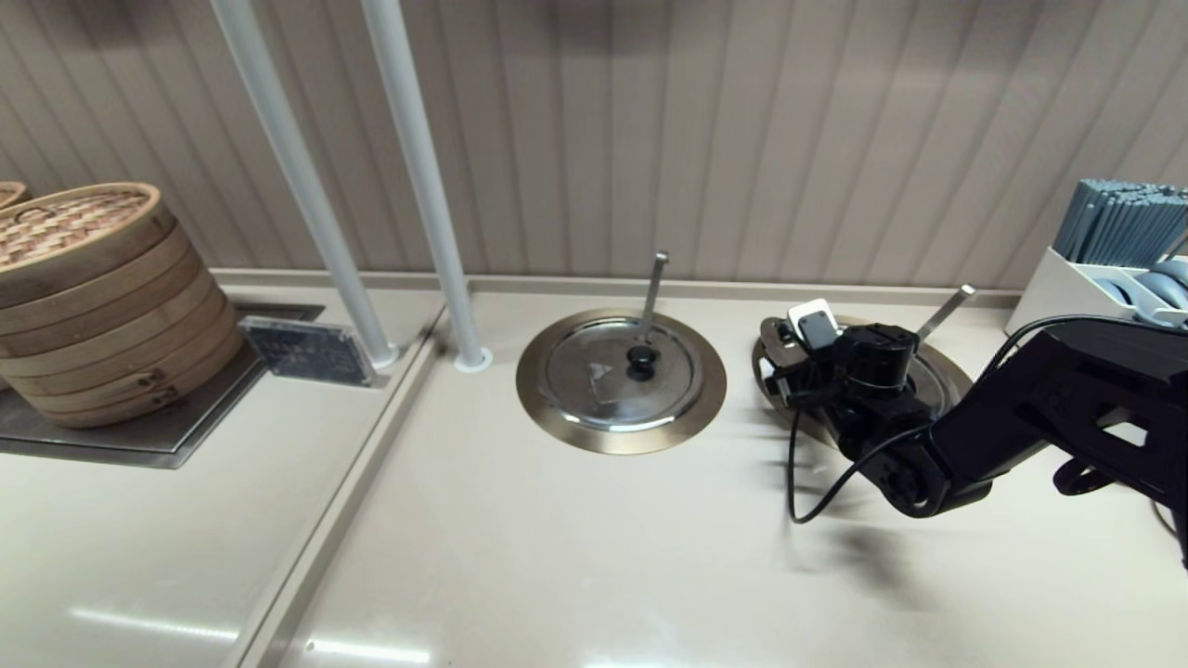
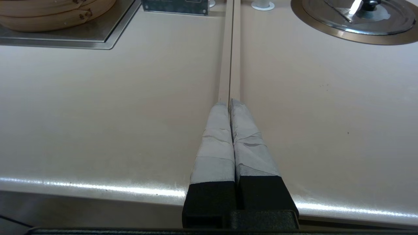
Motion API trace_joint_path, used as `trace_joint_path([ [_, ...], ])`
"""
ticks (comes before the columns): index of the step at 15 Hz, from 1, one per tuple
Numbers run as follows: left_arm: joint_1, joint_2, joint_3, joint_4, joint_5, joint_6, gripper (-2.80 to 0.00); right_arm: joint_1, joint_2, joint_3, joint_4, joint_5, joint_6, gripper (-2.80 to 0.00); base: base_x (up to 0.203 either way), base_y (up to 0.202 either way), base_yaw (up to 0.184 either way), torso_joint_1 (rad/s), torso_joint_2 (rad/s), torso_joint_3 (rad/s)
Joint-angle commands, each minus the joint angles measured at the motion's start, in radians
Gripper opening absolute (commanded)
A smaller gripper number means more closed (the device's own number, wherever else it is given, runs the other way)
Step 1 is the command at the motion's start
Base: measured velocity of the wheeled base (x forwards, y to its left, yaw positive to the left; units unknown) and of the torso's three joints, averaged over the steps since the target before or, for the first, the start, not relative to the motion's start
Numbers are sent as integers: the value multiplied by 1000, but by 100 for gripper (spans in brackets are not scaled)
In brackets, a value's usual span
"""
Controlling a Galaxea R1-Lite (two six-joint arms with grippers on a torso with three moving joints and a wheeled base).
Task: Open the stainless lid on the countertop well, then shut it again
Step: Close the lid
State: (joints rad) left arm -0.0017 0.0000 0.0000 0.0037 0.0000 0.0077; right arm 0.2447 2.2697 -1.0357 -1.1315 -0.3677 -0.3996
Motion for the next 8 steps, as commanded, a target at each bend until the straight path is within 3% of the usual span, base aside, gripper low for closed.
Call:
trace_joint_path([
  [1,0,0,0,-1,0,-1,-280,-5,-6,-1,-6,-2,-2,0,0,0,0,0,0,0],
  [8,0,0,0,0,0,-1,-280,-22,-18,-10,-5,-2,-4,0,0,0,0,0,0,0],
])
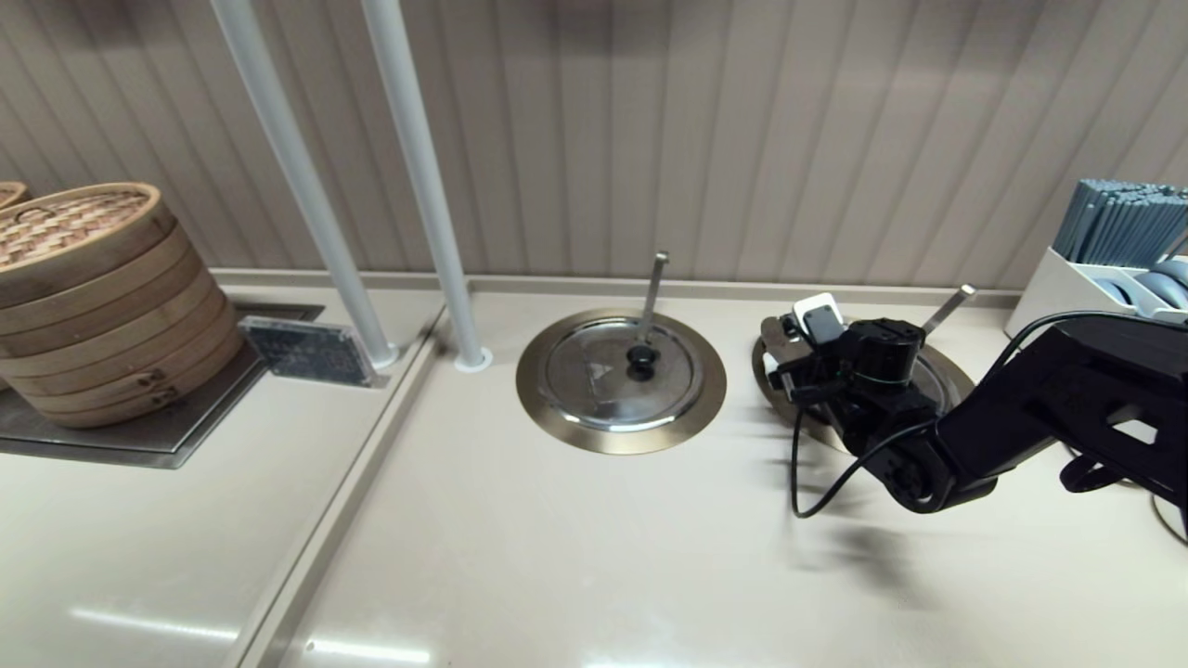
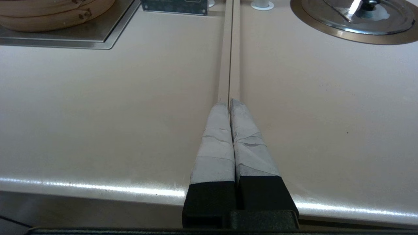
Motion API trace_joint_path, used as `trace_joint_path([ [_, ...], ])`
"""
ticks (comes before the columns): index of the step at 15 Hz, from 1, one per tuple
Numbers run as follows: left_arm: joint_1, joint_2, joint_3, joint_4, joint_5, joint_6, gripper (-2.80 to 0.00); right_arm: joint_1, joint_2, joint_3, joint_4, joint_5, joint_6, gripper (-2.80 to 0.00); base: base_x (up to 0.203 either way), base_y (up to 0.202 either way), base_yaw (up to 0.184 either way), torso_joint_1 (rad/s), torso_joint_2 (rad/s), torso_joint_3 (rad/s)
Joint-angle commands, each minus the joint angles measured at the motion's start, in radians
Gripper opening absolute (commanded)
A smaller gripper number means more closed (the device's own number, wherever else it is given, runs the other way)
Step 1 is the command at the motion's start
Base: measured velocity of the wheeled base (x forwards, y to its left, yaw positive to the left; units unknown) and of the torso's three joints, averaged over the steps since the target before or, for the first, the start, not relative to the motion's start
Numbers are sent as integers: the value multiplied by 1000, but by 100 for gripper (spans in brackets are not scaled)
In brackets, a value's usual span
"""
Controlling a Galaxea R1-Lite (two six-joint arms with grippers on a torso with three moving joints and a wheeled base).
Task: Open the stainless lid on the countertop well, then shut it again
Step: Close the lid
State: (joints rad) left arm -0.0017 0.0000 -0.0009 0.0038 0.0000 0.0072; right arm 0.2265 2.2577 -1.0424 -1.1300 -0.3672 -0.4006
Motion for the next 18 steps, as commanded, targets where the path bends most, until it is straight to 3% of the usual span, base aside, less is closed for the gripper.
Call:
trace_joint_path([
  [1,0,0,-1,-1,0,0,-280,-6,-7,-5,-7,-3,-3,0,0,0,0,0,0,0],
  [18,0,0,-1,1,0,0,-280,-59,-93,9,0,-3,-7,0,0,0,0,0,0,0],
])
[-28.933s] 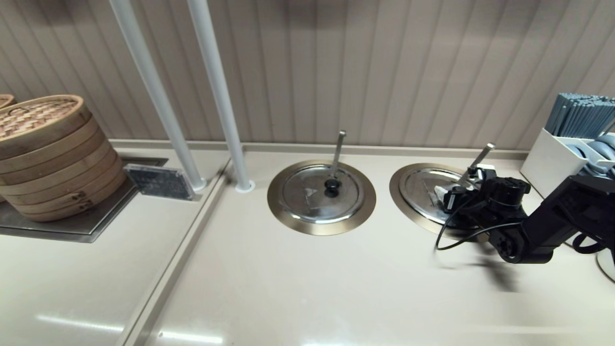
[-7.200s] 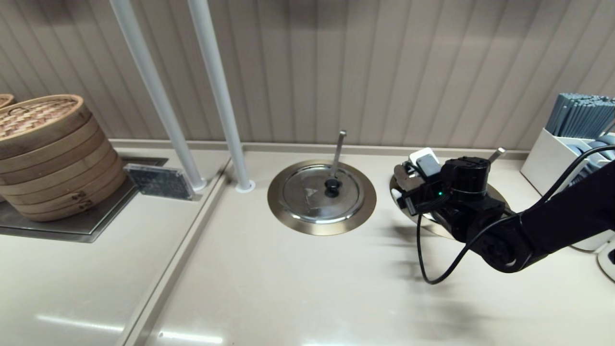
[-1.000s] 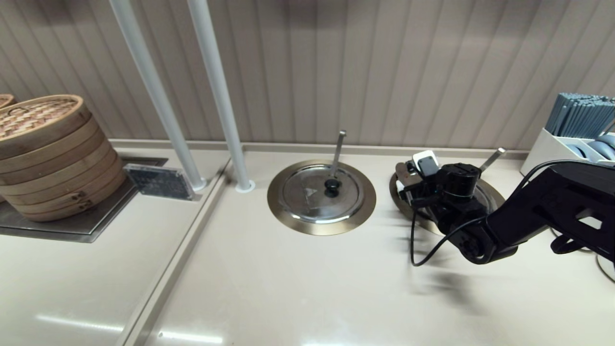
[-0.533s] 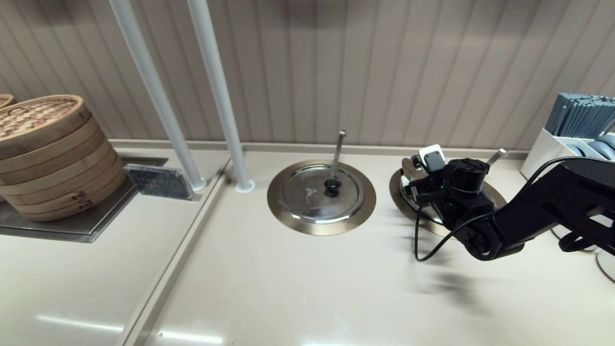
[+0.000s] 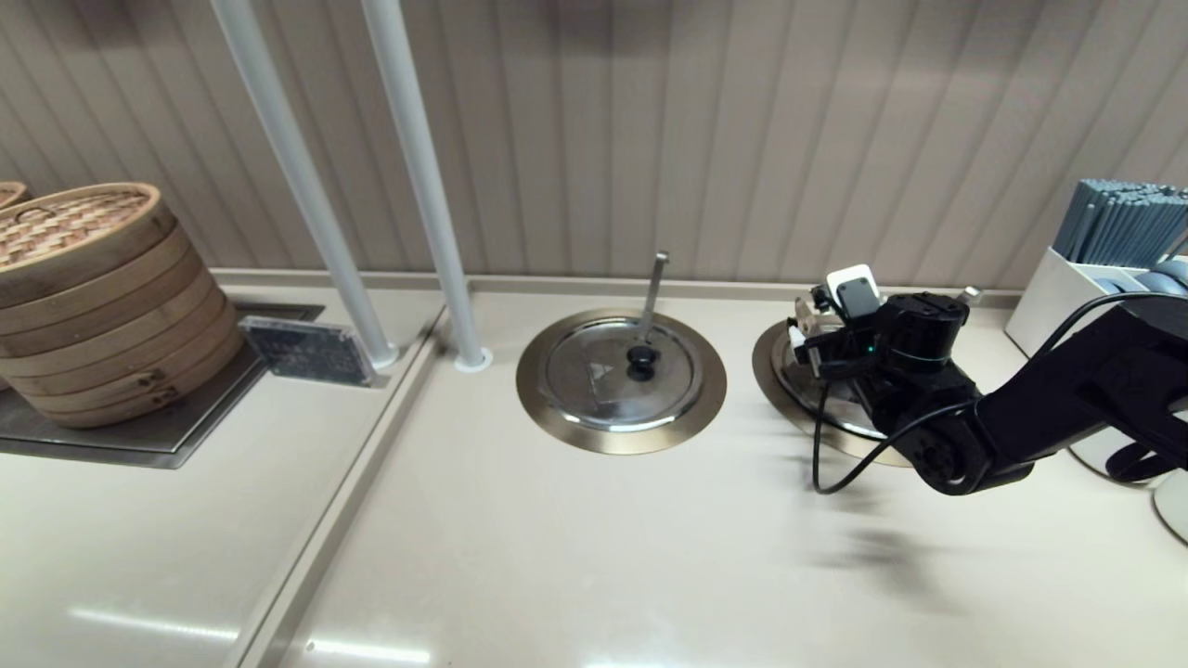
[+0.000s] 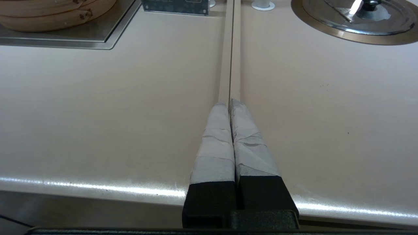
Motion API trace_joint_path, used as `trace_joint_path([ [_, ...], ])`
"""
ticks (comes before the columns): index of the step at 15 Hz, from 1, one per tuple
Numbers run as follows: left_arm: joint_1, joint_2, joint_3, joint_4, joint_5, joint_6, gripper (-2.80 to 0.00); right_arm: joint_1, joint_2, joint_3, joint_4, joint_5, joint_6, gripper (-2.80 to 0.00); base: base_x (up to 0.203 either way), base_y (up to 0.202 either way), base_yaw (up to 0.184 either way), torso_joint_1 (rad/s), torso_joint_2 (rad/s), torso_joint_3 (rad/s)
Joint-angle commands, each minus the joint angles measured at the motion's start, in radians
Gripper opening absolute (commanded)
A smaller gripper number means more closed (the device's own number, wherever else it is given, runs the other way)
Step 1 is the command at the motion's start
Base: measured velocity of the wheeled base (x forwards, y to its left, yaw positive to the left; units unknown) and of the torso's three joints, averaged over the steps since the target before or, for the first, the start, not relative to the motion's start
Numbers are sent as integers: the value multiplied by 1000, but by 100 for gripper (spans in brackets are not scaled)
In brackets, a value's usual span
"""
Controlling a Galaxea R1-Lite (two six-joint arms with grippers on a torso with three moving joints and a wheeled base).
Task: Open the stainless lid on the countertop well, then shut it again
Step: Close the lid
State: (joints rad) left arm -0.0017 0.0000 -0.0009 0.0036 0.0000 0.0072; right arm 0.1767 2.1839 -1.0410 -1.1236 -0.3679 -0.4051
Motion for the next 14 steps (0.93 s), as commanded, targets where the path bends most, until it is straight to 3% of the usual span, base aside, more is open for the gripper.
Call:
trace_joint_path([
  [1,0,0,0,1,0,0,-280,-20,-30,24,-8,-2,-4,0,0,0,0,0,0,0],
  [14,0,0,1,1,0,0,-280,-82,-102,65,-8,-2,-30,0,0,0,0,0,0,0],
])
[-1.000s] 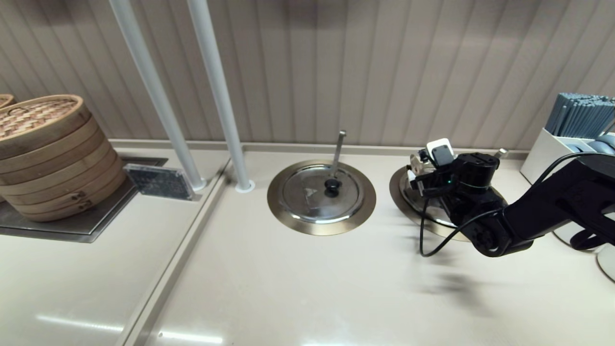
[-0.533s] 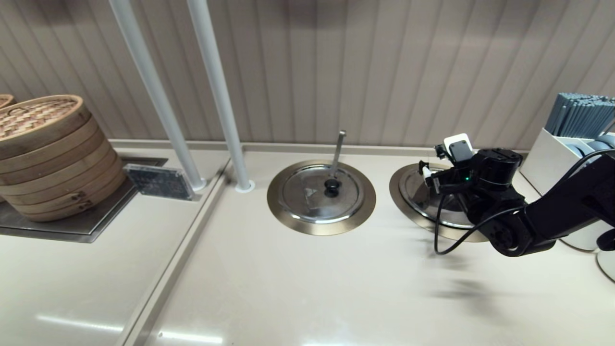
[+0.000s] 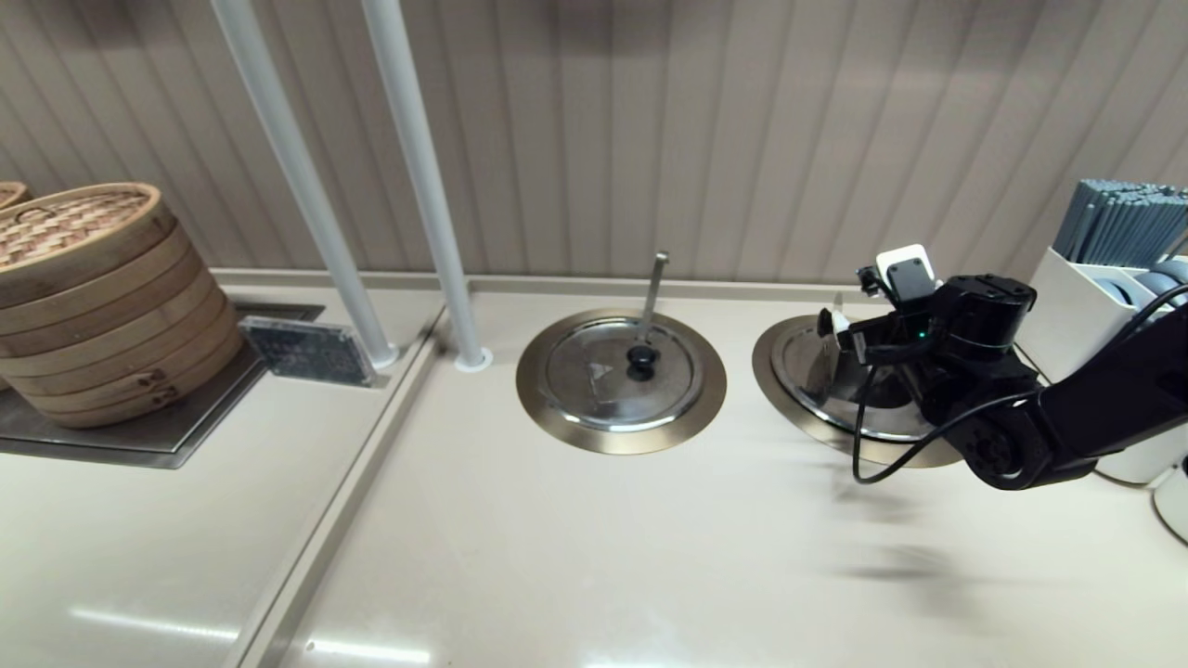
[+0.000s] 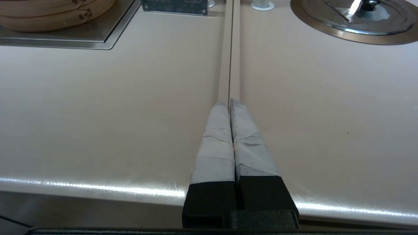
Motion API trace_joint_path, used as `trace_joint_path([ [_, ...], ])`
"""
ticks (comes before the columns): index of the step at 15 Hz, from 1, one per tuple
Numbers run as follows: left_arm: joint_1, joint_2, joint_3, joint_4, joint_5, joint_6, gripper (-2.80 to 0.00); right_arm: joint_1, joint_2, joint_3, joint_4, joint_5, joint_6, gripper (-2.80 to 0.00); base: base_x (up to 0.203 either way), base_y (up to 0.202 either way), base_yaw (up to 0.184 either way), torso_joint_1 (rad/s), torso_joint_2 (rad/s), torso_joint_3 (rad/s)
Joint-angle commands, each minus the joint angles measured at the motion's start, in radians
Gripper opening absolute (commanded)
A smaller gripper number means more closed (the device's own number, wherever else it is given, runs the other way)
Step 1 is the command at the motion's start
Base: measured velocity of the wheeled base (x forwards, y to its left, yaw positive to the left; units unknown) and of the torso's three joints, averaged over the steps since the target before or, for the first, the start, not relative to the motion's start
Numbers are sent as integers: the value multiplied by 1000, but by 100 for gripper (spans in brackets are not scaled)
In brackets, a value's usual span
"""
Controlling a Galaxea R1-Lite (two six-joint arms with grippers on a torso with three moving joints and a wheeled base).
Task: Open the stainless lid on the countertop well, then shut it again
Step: Close the lid
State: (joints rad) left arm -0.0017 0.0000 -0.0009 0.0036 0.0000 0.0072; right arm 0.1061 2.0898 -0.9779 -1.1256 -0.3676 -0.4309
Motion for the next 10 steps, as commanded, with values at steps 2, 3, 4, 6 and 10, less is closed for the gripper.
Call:
trace_joint_path([
  [2,0,0,-1,0,0,0,-280,-34,-19,6,-6,-2,-6,0,0,0,0,0,0,0],
  [3,0,0,1,-1,0,0,-280,-43,-20,11,-6,-2,-8,0,0,0,0,0,0,0],
  [4,0,0,1,1,0,0,-280,-46,-20,15,-6,-1,-9,0,0,0,0,0,0,0],
  [6,0,0,1,-1,0,0,-280,-59,-21,31,-6,-1,-20,0,0,0,0,0,0,0],
  [10,0,0,1,0,0,0,-280,-95,-56,69,-3,-1,-43,0,0,0,0,0,0,0],
])
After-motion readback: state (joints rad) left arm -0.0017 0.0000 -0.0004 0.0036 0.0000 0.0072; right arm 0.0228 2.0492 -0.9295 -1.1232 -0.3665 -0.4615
